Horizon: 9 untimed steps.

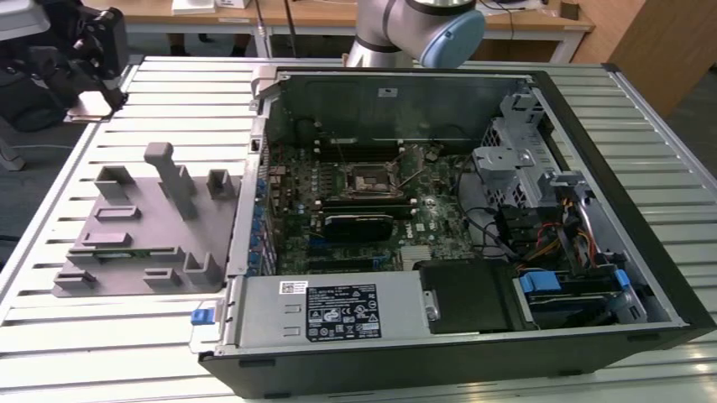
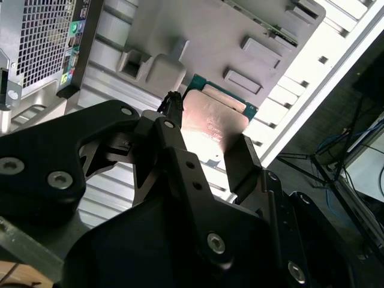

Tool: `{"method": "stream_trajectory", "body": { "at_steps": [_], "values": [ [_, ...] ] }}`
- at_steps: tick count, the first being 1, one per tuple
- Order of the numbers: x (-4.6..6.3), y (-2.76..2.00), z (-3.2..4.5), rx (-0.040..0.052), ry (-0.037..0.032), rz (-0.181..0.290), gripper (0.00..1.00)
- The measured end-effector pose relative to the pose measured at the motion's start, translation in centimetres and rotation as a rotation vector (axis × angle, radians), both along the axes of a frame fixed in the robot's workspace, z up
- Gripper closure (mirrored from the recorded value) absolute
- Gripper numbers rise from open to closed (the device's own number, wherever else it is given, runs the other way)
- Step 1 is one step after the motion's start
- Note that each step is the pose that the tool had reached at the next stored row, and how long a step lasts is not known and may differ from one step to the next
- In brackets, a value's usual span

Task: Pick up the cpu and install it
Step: 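Pick up the cpu and move it towards the insertion slot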

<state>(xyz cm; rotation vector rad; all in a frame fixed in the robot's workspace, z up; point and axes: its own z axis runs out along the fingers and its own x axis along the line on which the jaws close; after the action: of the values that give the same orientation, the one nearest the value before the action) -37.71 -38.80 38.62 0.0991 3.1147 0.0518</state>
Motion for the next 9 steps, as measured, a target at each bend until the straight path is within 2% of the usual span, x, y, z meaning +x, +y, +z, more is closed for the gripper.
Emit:
{"method": "stream_trajectory", "body": {
  "at_steps": [9],
  "values": [
    [0.68,0.00,0.00,0.0000,0.0000,0.000,0.47]
  ]
}}
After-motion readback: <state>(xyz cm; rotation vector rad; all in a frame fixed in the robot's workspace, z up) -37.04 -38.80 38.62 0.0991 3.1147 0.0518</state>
